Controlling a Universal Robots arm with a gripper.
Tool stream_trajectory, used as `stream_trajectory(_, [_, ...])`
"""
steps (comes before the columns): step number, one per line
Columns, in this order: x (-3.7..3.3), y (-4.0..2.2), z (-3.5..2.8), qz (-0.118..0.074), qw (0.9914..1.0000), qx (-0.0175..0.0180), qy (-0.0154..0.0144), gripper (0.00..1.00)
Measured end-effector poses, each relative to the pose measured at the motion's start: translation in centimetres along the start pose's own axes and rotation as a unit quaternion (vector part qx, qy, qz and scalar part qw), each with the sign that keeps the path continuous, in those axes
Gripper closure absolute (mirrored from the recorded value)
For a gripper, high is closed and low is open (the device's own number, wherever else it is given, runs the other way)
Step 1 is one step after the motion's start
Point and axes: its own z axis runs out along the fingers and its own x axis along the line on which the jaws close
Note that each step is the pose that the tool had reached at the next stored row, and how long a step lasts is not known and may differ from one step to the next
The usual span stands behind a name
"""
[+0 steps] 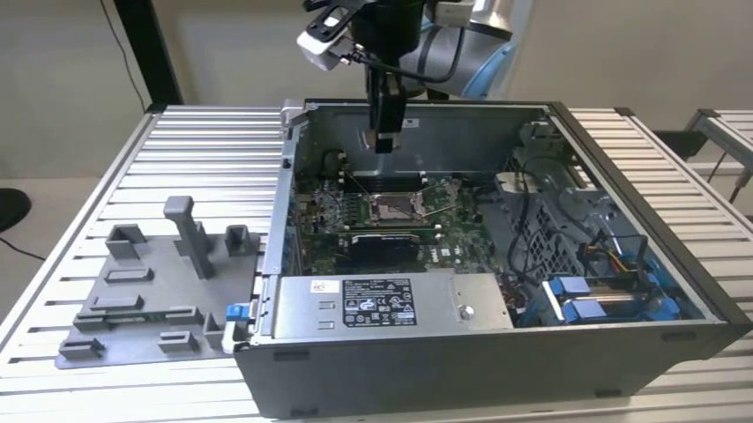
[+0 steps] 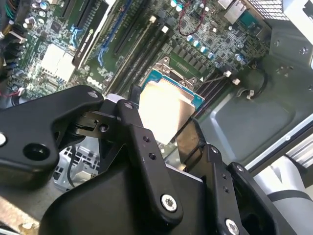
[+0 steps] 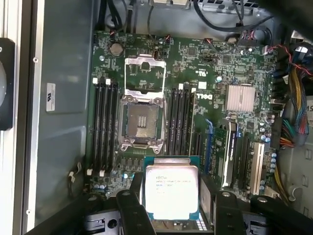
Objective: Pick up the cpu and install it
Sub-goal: 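Place the cpu into insertion slot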
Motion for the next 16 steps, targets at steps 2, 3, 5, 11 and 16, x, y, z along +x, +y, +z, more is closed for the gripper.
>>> stream_trajectory(2, [0.02, 0.0, 0.14, 0.0, 1.0, 0.0, -0.0001, 1.0])
stream_trajectory(3, [0.03, 0.0, 0.2, 0.001, 1.0, 0.0, -0.0001, 1.0])
stream_trajectory(5, [0.06, 0.0, 0.34, 0.001, 1.0, 0.0, -0.0003, 1.0])
stream_trajectory(11, [0.13, 0.0, 0.72, 0.002, 1.0, 0.0001, -0.0009, 1.0])
stream_trajectory(16, [0.2, -0.01, 1.04, 0.003, 0.99999, 0.0002, -0.0017, 1.0])
